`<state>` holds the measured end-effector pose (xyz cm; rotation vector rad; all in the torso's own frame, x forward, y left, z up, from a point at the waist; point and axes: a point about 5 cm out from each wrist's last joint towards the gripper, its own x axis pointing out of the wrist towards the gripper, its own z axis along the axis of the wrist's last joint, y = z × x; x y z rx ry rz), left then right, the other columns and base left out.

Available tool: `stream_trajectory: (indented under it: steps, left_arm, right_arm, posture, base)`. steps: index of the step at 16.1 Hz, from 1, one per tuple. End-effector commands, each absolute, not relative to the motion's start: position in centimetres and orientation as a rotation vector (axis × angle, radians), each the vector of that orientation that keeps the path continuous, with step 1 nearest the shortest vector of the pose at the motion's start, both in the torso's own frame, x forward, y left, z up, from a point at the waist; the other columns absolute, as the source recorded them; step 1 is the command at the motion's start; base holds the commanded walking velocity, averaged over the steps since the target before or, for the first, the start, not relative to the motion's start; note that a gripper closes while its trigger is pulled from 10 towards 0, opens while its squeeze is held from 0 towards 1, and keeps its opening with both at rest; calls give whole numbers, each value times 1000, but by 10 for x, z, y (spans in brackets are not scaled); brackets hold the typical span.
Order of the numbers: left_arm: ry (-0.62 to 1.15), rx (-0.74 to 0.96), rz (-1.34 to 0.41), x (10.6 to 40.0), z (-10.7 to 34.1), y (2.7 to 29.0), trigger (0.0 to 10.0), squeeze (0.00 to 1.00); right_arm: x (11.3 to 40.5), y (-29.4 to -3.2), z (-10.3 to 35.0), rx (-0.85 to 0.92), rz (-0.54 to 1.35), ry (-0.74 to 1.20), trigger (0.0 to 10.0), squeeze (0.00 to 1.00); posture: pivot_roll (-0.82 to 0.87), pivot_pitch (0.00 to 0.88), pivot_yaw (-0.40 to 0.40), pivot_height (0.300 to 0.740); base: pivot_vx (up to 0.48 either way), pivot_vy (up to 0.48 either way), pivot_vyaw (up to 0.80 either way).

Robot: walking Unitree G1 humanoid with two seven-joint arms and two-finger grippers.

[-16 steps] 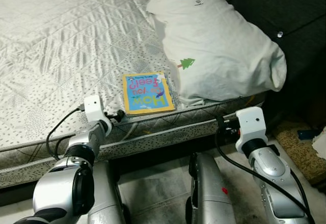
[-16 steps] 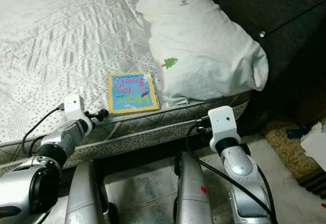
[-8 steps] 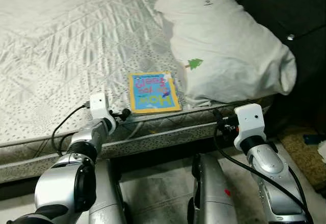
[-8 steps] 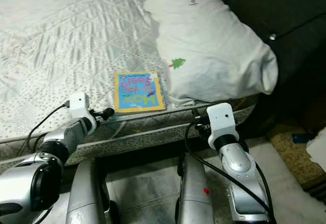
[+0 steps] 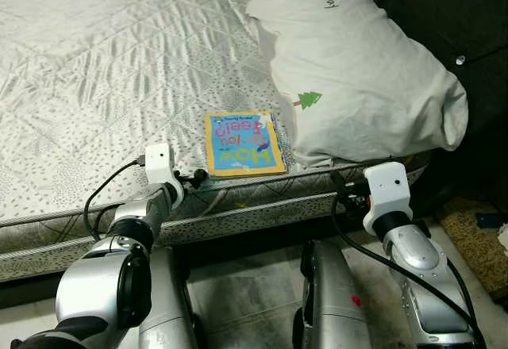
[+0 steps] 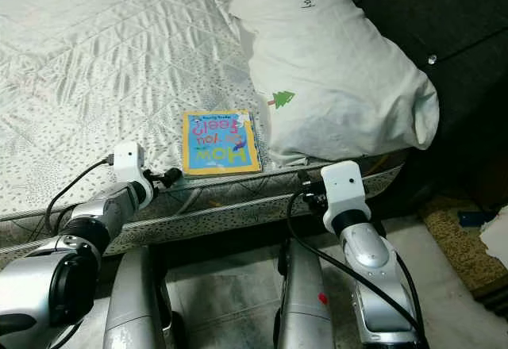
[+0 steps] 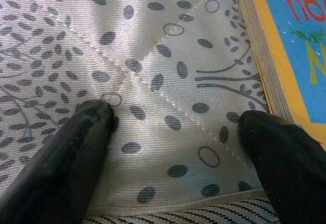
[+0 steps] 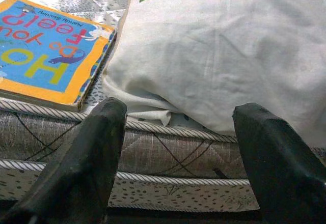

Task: Clean up the room

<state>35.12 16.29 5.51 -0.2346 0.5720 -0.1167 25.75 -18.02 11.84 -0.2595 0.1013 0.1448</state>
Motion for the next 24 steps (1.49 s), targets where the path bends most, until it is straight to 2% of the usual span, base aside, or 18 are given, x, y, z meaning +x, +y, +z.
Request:
stream_trajectory:
  steps: [1,5,10,14,24]
  left_arm:
    - [604,-249,-230,350,53,137,10000,4]
    - [587,-211,-248,353,57,133,10000,0]
    - [560,-225,-148,351,54,147,10000,0]
    - [570,-226,-157,349,51,152,10000,0]
    - [595,-194,-313,353,58,120,10000,0]
  right_arm:
    - [258,-179,116,-258,144,106,10000,0]
    - [259,-178,116,-256,143,103,10000,0]
    - [263,-175,114,-251,153,101,10000,0]
    - [269,-169,114,-242,168,91,10000,0]
    - [267,-170,113,-234,156,84,10000,0]
  posture:
    - [-145,90,-14,506]
    - [-148,86,-9,506]
    - [-124,73,-13,506]
    - [-110,54,-12,506]
    - [-129,50,8,506]
  base:
    - [0,0,0]
    - [0,0,0]
    - [0,0,0]
    - [0,0,0]
    - [0,0,0]
